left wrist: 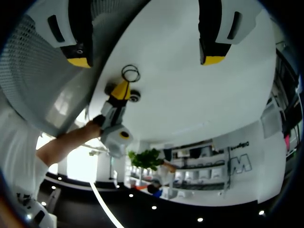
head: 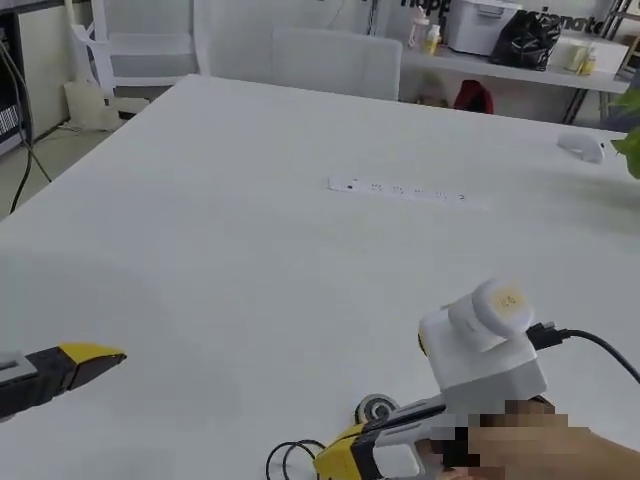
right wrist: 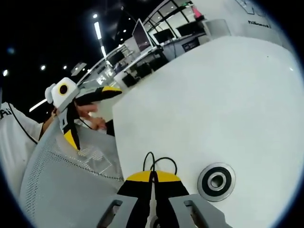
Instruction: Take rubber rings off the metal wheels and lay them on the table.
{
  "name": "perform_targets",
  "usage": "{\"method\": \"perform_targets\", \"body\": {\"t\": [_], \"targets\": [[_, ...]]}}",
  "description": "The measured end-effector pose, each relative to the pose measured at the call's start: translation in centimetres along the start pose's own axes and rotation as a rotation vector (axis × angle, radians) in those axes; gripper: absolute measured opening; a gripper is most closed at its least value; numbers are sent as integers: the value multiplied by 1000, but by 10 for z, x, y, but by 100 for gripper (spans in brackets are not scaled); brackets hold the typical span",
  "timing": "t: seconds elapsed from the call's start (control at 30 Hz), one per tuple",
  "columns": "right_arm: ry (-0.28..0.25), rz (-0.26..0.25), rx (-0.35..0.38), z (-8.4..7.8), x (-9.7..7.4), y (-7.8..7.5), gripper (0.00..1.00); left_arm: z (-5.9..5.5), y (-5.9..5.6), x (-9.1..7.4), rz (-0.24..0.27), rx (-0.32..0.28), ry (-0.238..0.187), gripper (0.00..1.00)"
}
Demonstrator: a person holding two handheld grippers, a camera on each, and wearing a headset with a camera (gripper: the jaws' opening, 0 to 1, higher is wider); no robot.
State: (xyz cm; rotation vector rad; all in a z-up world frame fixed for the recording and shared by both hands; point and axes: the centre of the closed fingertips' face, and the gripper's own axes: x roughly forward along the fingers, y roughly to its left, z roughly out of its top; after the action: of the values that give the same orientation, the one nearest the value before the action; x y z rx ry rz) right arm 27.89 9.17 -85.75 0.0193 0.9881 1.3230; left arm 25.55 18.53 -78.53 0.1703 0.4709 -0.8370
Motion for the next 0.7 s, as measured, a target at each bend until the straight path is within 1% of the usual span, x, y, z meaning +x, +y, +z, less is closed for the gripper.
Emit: {"method": "perform_targets", "body": {"t": [0.2, 0.3, 0.4, 0.53, 0.6, 0.67, 0.7], "targets": [[19, -25, -30, -4, 4, -2, 0, 0, 1, -1, 5, 5, 3, 93], [32, -61, -79, -4, 4, -7, 3, 0, 1, -1, 6, 3, 4, 93], [35, -59, -89, -3, 3, -6, 3, -1, 0, -1, 3, 10, 13, 93], [33, -95, -134, -1, -2, -10, 7, -1, -1, 0, 1, 23, 21, 92], [20, -111, -152, 3, -7, -11, 8, -1, -1, -1, 1, 25, 22, 92], [-20, -120, -166, 10, -12, -11, 8, -1, 0, -1, 4, 24, 19, 92], [-47, -111, -164, 16, -15, -8, 9, -1, 0, -1, 5, 21, 16, 92]]}}
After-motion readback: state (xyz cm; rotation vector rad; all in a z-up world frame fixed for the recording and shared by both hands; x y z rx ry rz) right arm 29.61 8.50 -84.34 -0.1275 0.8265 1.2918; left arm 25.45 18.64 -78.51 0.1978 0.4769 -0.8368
